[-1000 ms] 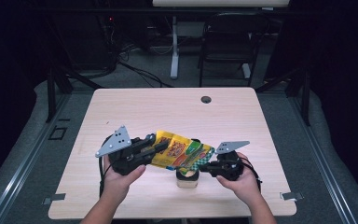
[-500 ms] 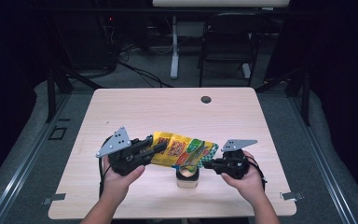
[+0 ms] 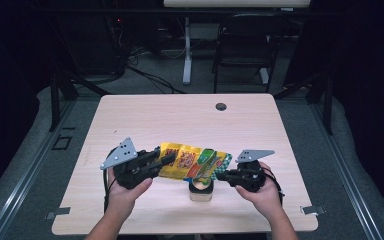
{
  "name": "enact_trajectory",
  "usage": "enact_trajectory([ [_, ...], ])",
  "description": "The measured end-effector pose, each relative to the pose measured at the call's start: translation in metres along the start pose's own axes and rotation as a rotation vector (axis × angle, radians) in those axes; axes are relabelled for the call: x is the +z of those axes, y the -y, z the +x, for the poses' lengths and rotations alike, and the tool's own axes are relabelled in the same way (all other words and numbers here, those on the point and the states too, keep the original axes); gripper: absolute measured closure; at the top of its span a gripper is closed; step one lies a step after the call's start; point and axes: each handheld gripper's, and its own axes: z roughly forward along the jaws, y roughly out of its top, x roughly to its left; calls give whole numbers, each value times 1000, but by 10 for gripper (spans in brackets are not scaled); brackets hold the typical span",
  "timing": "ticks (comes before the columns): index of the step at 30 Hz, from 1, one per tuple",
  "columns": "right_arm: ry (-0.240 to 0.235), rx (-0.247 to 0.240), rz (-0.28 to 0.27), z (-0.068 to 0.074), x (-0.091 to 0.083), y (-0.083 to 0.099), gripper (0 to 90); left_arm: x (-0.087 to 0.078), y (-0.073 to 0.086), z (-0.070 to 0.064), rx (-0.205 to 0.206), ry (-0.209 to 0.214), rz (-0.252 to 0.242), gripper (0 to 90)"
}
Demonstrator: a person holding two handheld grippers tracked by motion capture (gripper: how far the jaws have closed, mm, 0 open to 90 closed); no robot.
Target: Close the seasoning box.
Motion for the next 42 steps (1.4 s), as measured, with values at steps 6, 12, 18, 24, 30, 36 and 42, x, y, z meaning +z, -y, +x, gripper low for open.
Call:
enact_trajectory([
  [6,0,1,-5,1,0,0,845,-2,2,2,-6,-8,7,746],
  [12,-2,-1,-11,2,2,0,845,-5,4,3,-7,-13,11,747],
  [18,-10,-2,-24,3,2,-1,843,-8,6,6,-9,-16,13,745],
  [24,-10,-5,-30,4,3,-1,837,-9,7,7,-8,-15,14,745],
  [30,-17,-4,-36,5,3,-1,836,-11,8,7,-11,-23,14,746],
  [36,-21,-10,-38,6,3,-1,836,-12,10,9,-15,-20,10,746],
  [42,-23,-11,-39,6,3,-1,834,-13,10,9,-15,-26,11,745],
])
